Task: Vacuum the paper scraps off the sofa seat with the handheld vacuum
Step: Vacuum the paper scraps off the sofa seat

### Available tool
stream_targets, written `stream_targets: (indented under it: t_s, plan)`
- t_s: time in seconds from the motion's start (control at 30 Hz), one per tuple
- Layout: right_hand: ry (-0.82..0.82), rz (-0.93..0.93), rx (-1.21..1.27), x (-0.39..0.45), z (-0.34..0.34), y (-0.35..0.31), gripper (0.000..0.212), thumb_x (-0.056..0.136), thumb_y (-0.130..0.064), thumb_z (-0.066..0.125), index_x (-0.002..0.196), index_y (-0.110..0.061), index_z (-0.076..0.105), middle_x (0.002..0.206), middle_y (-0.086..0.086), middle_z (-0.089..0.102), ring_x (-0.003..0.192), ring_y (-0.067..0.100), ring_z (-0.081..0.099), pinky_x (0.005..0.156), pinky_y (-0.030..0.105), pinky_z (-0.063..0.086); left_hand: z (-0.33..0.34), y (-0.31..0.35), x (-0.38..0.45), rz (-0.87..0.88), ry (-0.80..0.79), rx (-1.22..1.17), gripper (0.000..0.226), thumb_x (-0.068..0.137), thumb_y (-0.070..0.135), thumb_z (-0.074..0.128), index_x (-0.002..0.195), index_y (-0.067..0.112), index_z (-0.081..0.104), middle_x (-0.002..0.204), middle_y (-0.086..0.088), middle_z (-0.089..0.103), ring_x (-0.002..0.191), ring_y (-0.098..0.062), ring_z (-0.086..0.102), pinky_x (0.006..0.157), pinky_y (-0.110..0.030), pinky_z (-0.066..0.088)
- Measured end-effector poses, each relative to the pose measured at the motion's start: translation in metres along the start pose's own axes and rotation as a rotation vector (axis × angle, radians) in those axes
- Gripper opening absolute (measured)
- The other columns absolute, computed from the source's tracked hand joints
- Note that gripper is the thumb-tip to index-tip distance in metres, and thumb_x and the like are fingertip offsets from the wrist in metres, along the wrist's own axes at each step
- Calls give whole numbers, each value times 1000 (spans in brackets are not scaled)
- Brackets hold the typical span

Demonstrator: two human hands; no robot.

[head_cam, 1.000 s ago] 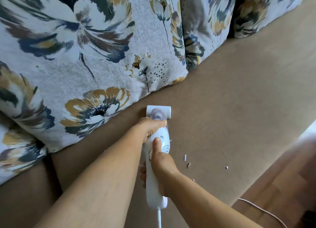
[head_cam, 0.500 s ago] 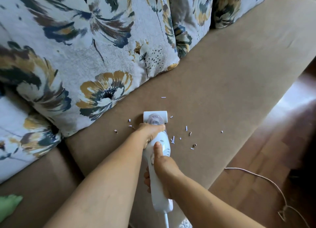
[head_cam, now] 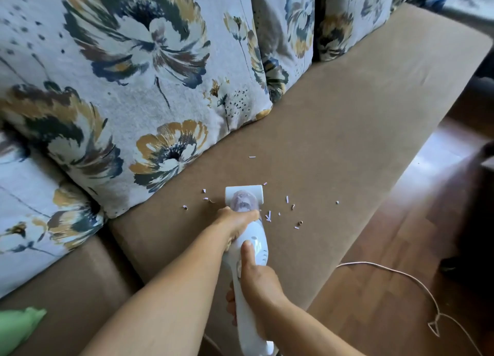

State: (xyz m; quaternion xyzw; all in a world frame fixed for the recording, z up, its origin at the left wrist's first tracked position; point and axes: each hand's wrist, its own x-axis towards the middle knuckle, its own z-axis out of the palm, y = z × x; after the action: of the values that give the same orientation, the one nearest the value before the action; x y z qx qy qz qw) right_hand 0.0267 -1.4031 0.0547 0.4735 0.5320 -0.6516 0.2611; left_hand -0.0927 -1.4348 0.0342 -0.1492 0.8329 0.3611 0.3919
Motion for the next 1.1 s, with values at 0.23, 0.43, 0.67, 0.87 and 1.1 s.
stream_targets:
  t_s: [0.23,0.43,0.67,0.87,1.1]
  plan:
    - [3,-49,-15,30,-18,-54,72,91,-68,34,79,-3,61,53,10,59,41,23,56,47,26,48,-4,55,35,23,39,-69,70,85,43,61,142,9,37,131,-13,57,116,-29,61,74,-28,50]
    - [-29,-49,-43,85,-43,-117,71,90,-69,34,78,-4,62,55,10,58,41,23,54,51,27,47,1,110,94,12,100,-102,72,81,48,63,138,9,43,134,-11,57,114,-25,62,45,-19,26]
    - [-92,31,-55,128,-70,-154,74,89,-69,36,80,0,61,55,10,57,43,24,53,63,38,50,18,147,132,-71,110,-95,58,85,45,62,127,7,50,83,-1,49,68,-12,48,40,-19,22]
    - [-103,73,-72,127,-76,-149,72,87,-71,36,79,-3,60,53,9,56,46,25,54,63,36,50,25,143,132,-74,120,-94,66,80,45,65,132,8,47,99,-7,59,64,-16,57,42,-19,26]
    - [-80,95,-68,98,-86,-116,78,88,-72,32,89,-1,65,59,11,59,41,22,55,50,25,46,40,124,97,-90,72,-57,60,82,44,64,126,7,50,76,-4,52,54,-17,49,43,-20,29]
